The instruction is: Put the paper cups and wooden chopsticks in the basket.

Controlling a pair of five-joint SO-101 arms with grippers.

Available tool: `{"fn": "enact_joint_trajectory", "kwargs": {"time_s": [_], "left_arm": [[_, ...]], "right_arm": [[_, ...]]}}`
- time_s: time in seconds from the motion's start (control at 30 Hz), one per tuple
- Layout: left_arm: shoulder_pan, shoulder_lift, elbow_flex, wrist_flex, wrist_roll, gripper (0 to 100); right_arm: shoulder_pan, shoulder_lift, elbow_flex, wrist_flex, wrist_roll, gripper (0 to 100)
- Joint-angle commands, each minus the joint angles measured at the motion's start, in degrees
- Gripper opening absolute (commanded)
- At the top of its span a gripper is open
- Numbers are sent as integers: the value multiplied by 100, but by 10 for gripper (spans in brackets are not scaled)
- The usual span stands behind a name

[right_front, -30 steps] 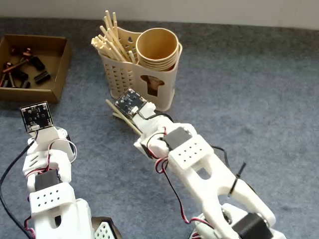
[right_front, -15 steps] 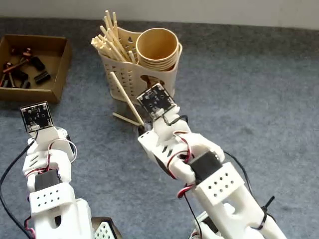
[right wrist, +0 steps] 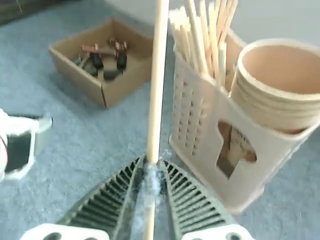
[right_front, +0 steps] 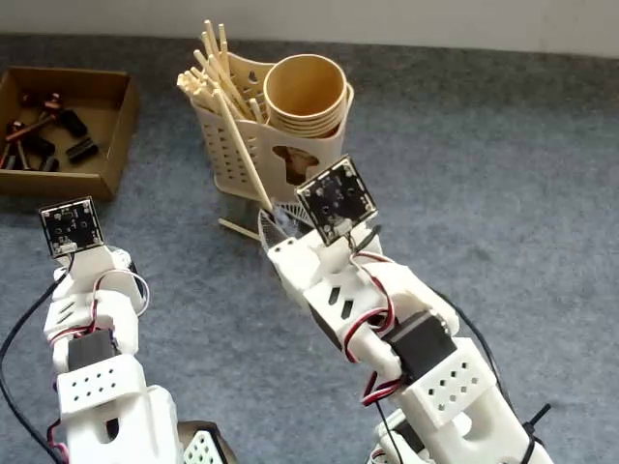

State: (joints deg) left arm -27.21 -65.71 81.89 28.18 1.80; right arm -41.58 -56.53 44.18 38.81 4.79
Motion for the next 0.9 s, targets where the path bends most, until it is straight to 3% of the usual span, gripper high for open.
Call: {"fn": "enact_joint_trajectory", "kwargs": {"time_s": [0.0,0.57,0.87], "left_arm": [[-22,-75,-22,-123,18,11],[-22,-75,-22,-123,18,11],[-22,-75,-22,-123,18,11]], "right_arm": [[-48,-110,-31,-725,-35,5],[-13,-48,-22,-3301,-35,5],[57,1393,-84,-5262,-35,5]]}}
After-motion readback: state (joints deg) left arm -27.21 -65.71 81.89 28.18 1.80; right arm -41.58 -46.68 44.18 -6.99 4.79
